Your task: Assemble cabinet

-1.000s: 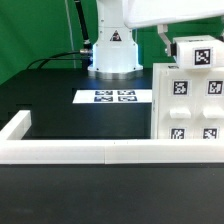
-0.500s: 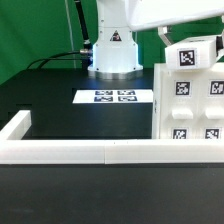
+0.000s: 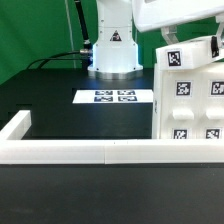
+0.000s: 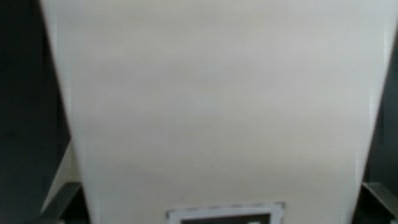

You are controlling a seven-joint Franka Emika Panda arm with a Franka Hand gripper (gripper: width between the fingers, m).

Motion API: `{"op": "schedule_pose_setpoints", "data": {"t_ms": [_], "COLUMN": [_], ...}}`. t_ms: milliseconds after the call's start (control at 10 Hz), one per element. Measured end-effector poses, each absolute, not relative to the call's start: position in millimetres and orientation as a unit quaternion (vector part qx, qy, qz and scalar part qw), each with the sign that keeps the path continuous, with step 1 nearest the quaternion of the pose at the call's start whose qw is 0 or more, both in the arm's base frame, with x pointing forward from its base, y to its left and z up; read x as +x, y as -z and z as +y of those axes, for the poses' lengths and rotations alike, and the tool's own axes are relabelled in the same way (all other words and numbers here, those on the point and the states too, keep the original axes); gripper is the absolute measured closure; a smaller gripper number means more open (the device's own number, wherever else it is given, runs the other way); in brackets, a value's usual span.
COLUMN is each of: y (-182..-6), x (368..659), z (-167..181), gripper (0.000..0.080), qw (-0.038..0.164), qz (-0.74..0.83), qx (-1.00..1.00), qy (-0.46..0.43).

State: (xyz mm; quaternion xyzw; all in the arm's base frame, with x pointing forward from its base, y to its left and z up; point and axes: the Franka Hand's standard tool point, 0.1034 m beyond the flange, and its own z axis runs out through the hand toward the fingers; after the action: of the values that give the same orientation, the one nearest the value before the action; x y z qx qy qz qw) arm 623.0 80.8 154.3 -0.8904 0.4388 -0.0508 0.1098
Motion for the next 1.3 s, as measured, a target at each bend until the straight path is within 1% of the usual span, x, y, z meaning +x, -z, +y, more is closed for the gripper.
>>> {"op": "schedule_pose_setpoints", "data": {"t_ms": [100,600,700,1000,1300], "y": [-153.9,-151.8,-151.5,-150.4,-149.1], "x": [620.7,617.2,617.2,616.8,616.6], "z": [80.8,83.0,83.4,83.1,82.7], "gripper": [0.0243,0.0243,0.0243,0.0243,0.0243], "qw": [0.116,0.141,0.143,0.14,0.145], "qz": [0.499,0.683,0.719,0.813,0.867], "qx": [-0.858,-0.717,-0.68,-0.564,-0.472], "qy": [0.04,-0.003,-0.012,-0.038,-0.063]}}
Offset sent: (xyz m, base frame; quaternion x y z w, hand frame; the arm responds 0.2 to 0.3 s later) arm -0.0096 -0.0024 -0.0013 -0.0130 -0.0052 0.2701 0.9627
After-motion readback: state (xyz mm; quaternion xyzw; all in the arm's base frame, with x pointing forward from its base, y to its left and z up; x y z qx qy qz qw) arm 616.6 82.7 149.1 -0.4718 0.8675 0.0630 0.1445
